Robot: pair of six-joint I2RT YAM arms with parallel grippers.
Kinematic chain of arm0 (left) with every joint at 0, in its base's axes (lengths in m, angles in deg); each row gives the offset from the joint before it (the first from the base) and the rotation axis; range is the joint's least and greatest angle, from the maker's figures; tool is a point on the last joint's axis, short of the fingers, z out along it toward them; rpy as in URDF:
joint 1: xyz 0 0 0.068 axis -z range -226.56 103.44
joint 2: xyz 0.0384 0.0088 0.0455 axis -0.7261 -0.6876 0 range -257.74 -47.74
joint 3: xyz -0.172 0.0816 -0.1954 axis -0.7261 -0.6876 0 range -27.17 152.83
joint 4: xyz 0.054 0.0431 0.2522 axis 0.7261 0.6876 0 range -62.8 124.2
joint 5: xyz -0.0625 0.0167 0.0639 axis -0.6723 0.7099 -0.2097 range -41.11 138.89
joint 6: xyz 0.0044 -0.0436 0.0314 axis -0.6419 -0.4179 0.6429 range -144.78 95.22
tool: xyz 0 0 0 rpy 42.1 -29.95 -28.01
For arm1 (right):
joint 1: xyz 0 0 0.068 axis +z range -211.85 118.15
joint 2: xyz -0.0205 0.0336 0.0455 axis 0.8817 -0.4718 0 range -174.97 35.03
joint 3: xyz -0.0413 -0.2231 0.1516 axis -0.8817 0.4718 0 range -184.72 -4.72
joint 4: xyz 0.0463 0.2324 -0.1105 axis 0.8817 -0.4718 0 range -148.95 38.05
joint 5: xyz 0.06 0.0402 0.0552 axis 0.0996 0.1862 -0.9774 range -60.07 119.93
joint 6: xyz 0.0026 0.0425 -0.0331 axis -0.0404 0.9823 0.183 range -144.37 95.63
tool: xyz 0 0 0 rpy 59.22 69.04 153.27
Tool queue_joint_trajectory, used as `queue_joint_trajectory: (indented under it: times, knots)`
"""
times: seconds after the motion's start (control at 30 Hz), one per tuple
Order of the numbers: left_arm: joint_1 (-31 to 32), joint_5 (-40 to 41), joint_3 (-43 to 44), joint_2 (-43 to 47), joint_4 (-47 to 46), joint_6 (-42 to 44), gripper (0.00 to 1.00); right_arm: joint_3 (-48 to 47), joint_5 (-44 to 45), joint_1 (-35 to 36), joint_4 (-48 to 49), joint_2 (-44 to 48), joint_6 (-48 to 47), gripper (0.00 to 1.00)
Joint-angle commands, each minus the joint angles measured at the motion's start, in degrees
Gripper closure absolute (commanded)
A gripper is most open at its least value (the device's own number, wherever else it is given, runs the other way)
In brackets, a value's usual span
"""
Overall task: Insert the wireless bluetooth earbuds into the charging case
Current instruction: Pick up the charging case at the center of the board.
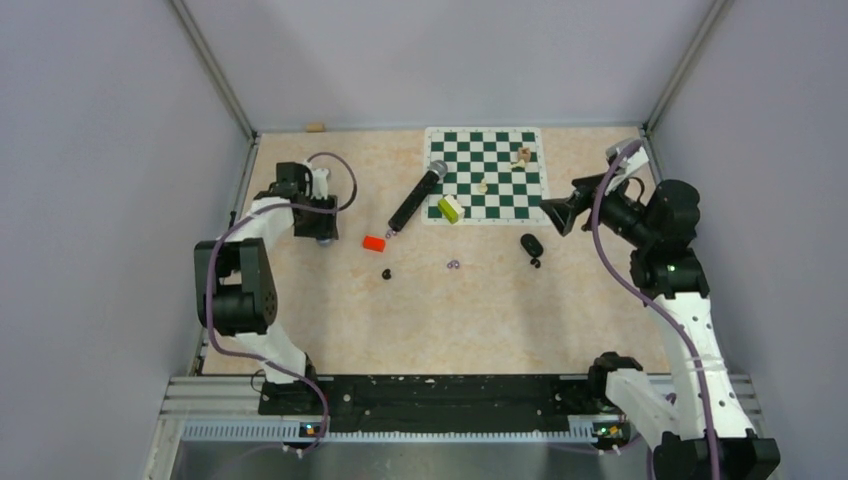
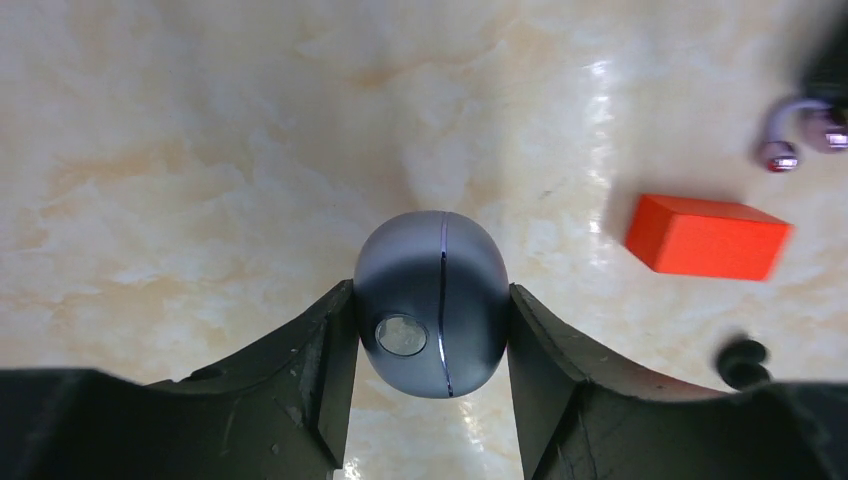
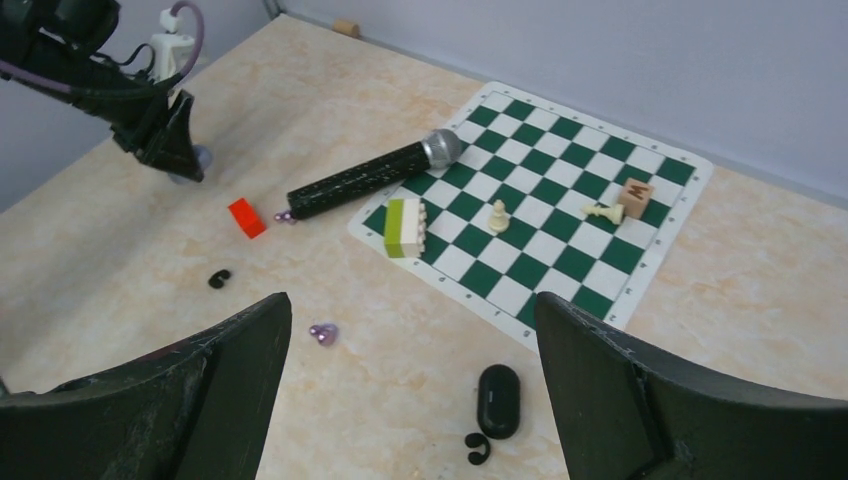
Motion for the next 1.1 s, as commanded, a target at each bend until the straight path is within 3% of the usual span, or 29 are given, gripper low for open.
queue_joint_trajectory:
  times: [0.0,0.17,0.33,0.63,0.87,1.07]
  knots:
    - [0.46,-5.90,2.07,10.29,0.07,-0.67,0.64,-2.11,-8.67,1.83,2.99,-0.85,3.49,0.10]
    - [2.68,-7.92,9.74,15.20,4.49,-1.73,0.64,-8.18,-11.22,4.41,0.21,-6.82,2.43,0.10]
    - [9.52,-6.75,16.19,17.85,4.85,-5.85,0.64,-13.92,-9.97,7.38,0.12,-11.07,2.00,0.10]
    - [18.27,-10.48,24.88,13.97,1.31,-23.61,0.64,-16.03,-1.89,18.67,2.85,-15.63,-2.30,0.10]
    - [22.63,-13.47,21.81,11.38,-5.63,-35.43,0.65,-11.71,2.63,25.80,11.85,-18.33,-2.17,0.17]
    - [25.29,-16.37,10.75,13.66,-16.13,-44.23,0.66,-9.44,6.45,29.06,18.16,-22.86,4.38,0.19]
